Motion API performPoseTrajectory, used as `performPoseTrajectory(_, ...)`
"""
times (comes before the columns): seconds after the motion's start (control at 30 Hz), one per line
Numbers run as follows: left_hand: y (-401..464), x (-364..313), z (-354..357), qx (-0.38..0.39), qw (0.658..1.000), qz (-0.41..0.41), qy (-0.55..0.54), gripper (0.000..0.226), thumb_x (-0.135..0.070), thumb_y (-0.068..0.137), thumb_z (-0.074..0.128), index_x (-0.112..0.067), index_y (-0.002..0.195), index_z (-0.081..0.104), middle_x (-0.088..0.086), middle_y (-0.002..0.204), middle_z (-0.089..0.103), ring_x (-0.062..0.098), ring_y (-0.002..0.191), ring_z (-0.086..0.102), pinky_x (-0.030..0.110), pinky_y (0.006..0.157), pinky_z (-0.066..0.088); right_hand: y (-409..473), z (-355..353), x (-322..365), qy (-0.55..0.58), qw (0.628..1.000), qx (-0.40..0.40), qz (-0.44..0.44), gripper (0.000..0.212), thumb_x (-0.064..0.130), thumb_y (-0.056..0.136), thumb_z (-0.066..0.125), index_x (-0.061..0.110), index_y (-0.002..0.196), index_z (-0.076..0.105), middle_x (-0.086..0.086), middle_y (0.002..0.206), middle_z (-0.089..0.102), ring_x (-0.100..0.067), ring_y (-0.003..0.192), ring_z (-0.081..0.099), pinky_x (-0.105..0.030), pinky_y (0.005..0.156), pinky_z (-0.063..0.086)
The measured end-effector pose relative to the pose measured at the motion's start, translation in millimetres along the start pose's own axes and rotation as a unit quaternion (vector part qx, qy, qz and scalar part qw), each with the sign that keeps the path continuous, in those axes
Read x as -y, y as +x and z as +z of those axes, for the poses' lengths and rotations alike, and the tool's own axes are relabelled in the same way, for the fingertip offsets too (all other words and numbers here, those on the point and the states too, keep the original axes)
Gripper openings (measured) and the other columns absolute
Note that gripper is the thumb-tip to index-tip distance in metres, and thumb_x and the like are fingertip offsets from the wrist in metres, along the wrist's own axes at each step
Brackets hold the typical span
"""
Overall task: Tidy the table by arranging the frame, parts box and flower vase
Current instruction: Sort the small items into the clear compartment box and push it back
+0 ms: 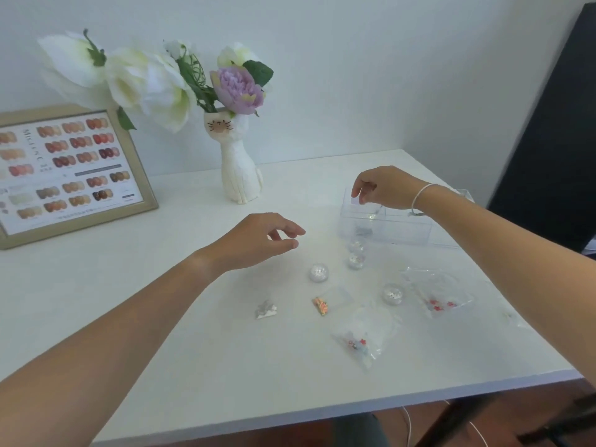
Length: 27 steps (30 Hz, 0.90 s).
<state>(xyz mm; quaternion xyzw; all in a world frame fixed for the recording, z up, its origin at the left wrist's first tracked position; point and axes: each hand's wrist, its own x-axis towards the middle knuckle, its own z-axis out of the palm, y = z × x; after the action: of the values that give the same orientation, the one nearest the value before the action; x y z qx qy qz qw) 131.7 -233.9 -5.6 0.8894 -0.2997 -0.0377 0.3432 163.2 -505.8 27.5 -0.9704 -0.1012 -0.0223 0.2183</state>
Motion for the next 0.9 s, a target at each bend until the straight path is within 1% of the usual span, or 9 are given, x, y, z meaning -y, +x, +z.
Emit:
performPoseTrajectory(0.13,-25.0,6.0,2.0,0.037,0.999,-0.018,0.0,0.017,-0.031,0.084,0.063,-0.047,0.091,0.062,-0.019,0.099,0.063,-0.004,0.08,0.057,0.006,0.068,0.041,-0.1,4.5,2.8,-0.005,1.0,-0.019,0.001,0.029,-0.001,0.083,0.043,0.021,0.085,0.062,0.009,0.078,0.064,-0.019,0.084,0.055,-0.031,0.072,0.047)
performPoseTrajectory(0.3,-44.4,9.7,2.8,0.069,0.997,-0.036,0.016,0.017,-0.033,0.084,0.063,-0.044,0.097,0.063,-0.017,0.1,0.061,-0.001,0.086,0.058,0.004,0.068,0.04,1.3,6.0,7.6,-0.023,1.0,-0.018,-0.006,0.031,-0.001,0.083,0.042,0.023,0.086,0.061,0.003,0.088,0.07,-0.012,0.08,0.053,-0.021,0.065,0.041)
performPoseTrajectory(0.4,-51.4,10.3,1.0,0.078,0.996,-0.043,0.022,0.02,-0.034,0.083,0.063,-0.042,0.102,0.063,-0.016,0.102,0.061,0.001,0.088,0.057,0.008,0.07,0.04,0.4,7.8,7.9,-0.027,0.999,-0.022,0.001,0.028,0.002,0.085,0.043,0.021,0.092,0.062,0.003,0.096,0.069,-0.016,0.089,0.055,-0.025,0.07,0.043)
performPoseTrajectory(0.5,-55.8,10.7,-1.8,0.085,0.995,-0.05,0.03,0.022,-0.036,0.082,0.064,-0.041,0.103,0.063,-0.015,0.103,0.06,0.001,0.09,0.057,0.013,0.072,0.04,-4.6,6.2,9.2,-0.022,0.997,-0.071,-0.001,0.028,0.001,0.085,0.045,0.018,0.095,0.064,0.003,0.105,0.065,-0.013,0.09,0.053,-0.024,0.079,0.038)
performPoseTrajectory(0.57,-57.6,11.9,-2.8,0.089,0.994,-0.055,0.037,0.023,-0.036,0.081,0.065,-0.042,0.103,0.062,-0.016,0.102,0.06,0.001,0.09,0.056,0.012,0.072,0.04,-11.1,4.0,14.4,-0.013,0.995,-0.097,-0.014,0.026,0.002,0.086,0.046,0.018,0.095,0.065,0.003,0.104,0.064,-0.013,0.087,0.054,-0.025,0.079,0.039)
performPoseTrajectory(0.67,-59.8,14.0,-2.4,0.092,0.993,-0.058,0.052,0.027,-0.037,0.08,0.066,-0.039,0.107,0.062,-0.017,0.1,0.057,0.001,0.09,0.054,0.01,0.071,0.039,-28.8,4.5,32.8,0.001,0.993,-0.109,-0.051,0.021,0.007,0.087,0.05,0.02,0.089,0.066,0.003,0.094,0.065,-0.012,0.074,0.053,-0.017,0.068,0.038)
performPoseTrajectory(0.77,-60.9,16.2,-0.5,0.092,0.992,-0.062,0.065,0.032,-0.038,0.08,0.067,-0.033,0.111,0.063,-0.018,0.096,0.054,-0.001,0.089,0.053,0.013,0.073,0.038,-57.1,16.1,58.3,0.004,0.994,-0.024,-0.108,0.017,0.01,0.083,0.058,0.023,0.088,0.067,0.006,0.086,0.064,-0.006,0.068,0.053,-0.002,0.064,0.036)
performPoseTrajectory(0.83,-61.1,16.2,0.5,0.091,0.991,-0.059,0.076,0.03,-0.037,0.08,0.067,-0.032,0.109,0.064,-0.018,0.094,0.053,-0.003,0.086,0.052,0.012,0.071,0.036,-76.0,29.8,73.5,-0.01,0.989,0.07,-0.129,0.016,0.013,0.082,0.06,0.025,0.089,0.068,0.01,0.084,0.062,-0.007,0.072,0.054,-0.002,0.065,0.036)
performPoseTrajectory(0.9,-60.8,15.5,0.7,0.091,0.991,-0.056,0.077,0.026,-0.035,0.08,0.067,-0.033,0.106,0.064,-0.017,0.092,0.053,-0.003,0.083,0.052,0.01,0.069,0.037,-90.5,43.6,84.5,-0.03,0.979,0.146,-0.14,0.014,0.017,0.082,0.062,0.024,0.093,0.068,0.016,0.083,0.059,-0.001,0.073,0.053,-0.003,0.064,0.036)
